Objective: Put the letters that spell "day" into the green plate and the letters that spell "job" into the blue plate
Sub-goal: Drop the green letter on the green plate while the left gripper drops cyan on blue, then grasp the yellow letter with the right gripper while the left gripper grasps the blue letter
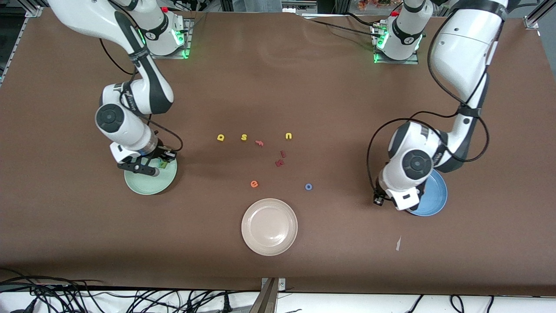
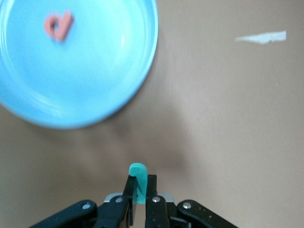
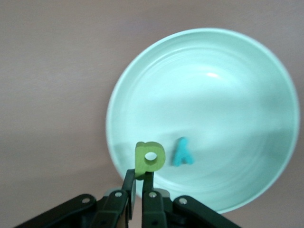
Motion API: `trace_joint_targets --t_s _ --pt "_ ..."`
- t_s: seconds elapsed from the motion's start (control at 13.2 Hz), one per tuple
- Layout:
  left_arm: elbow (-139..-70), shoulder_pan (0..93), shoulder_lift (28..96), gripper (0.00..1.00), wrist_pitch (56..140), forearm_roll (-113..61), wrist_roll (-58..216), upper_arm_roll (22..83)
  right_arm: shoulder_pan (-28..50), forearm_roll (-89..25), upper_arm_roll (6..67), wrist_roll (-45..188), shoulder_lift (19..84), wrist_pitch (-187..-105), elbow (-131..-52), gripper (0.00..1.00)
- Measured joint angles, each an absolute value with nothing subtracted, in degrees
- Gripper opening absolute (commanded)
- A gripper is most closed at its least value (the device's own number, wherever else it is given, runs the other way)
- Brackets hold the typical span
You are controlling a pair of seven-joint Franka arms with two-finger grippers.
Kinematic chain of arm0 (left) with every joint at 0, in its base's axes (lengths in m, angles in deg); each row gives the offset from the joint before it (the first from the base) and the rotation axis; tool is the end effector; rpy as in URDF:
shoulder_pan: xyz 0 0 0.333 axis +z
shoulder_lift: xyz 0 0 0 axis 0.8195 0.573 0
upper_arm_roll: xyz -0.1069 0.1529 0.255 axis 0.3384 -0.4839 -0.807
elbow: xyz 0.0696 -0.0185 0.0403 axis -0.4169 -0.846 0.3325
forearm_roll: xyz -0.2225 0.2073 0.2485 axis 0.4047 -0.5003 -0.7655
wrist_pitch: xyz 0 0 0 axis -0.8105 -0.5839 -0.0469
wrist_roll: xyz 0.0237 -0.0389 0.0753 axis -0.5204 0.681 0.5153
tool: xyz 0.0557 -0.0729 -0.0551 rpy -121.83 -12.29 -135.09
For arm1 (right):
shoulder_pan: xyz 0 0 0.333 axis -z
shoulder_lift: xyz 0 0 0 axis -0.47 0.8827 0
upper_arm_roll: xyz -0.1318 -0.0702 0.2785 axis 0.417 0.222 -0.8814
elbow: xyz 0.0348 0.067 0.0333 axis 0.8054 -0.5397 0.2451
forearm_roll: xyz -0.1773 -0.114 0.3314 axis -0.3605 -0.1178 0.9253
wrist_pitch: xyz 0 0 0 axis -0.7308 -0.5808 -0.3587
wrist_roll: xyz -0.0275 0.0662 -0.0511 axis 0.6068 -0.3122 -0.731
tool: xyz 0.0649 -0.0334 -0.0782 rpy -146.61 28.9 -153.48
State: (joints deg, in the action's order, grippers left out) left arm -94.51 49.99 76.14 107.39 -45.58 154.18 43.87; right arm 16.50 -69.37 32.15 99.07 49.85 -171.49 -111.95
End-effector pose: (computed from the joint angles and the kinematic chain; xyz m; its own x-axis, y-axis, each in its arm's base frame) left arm 0.6786 -0.1545 0.2323 0.4579 0.8887 0.0241 0.8882 -0.4562 -0.0541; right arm 0.5772 0.1085 0.2432 0.9808 -0.1951 0.0011 -0.1951 -0.9807 0.0135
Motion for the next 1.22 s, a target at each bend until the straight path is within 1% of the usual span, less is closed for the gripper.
trace_joint_targets --t_s 0.08,0.15,0.38,0.46,0.53,0.68,0.84,0.91,1.06,1.22 --pt "-94.55 51.48 76.15 0.0 106.36 -45.62 148.65 43.8 16.89 -69.37 32.25 98.61 49.85 -171.42 -111.95 0.38" --pt "-94.66 53.0 76.15 0.0 105.38 -45.65 142.49 43.72 16.88 -69.37 32.21 98.62 49.86 -171.37 -111.95 0.44" --pt "-94.86 57.27 76.17 0.0 103.91 -45.67 123.48 43.44 16.64 -69.29 31.87 99.68 49.87 -171.28 -111.96 0.45" --pt "-94.95 58.68 76.19 0.28 103.2 -45.67 117.28 43.41 16.65 -69.28 31.31 101.67 49.87 -171.28 -111.96 0.45" --pt "-95.02 59.99 76.2 0.99 102.65 -45.67 111.27 43.38 16.63 -69.28 30.1 104.68 49.88 -171.27 -111.96 0.46" --pt "-95.23 62.4 76.24 1.0 102.25 -45.68 99.94 43.38 15.88 -69.28 27.12 112.31 49.94 -171.21 -111.99 0.49" --pt "-95.2 62.95 76.24 1.0 102.3 -45.67 96.33 43.82 13.74 -69.28 25.9 119.03 50.08 -171.18 -112.24 0.55" --pt "-94.96 62.72 76.24 1.0 102.39 -45.65 96.93 44.94 12.46 -69.28 25.7 122.11 50.22 -171.18 -112.42 0.56" --pt "-93.93 60.27 76.23 1.0 102.44 -45.65 102.33 47.48 9.94 -69.28 25.52 126.74 50.5 -171.32 -112.79 0.59" --pt "-92.84 54.46 76.5 1.0 102.58 -45.65 108.89 48.0 8.27 -69.28 25.46 129.33 50.92 -172.42 -113.44 0.59"
